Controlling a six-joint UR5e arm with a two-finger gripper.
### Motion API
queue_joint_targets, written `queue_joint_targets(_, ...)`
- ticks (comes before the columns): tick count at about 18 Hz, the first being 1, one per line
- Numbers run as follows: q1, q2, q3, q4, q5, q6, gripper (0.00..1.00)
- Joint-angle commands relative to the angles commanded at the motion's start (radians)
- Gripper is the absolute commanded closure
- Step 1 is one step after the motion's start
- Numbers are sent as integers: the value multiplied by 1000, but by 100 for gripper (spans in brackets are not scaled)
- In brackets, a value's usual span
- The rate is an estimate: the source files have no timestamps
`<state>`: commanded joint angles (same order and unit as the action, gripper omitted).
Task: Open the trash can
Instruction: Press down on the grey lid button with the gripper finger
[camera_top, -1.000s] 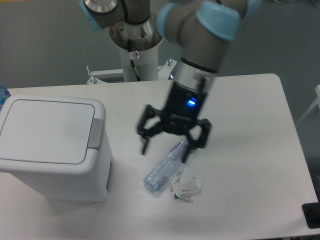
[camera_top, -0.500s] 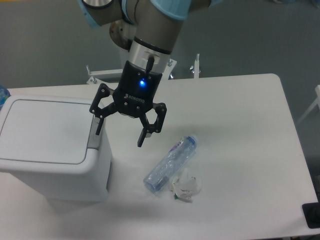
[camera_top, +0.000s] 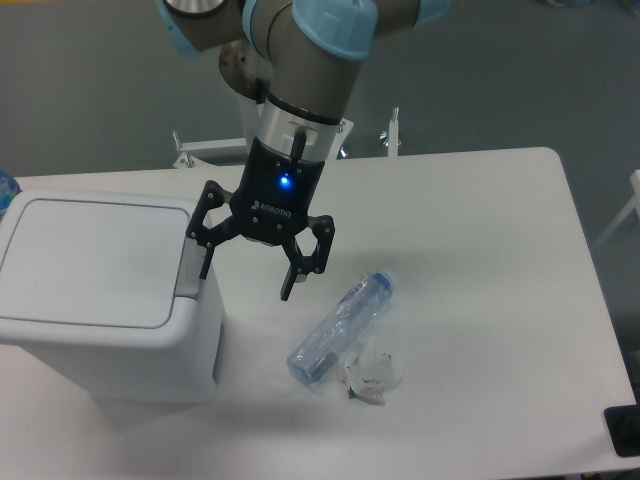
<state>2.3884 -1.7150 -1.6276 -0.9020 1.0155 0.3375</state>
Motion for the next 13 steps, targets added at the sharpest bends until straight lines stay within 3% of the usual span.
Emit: queue_joint_targets(13, -8, -3, -15, 0, 0, 2, 0)
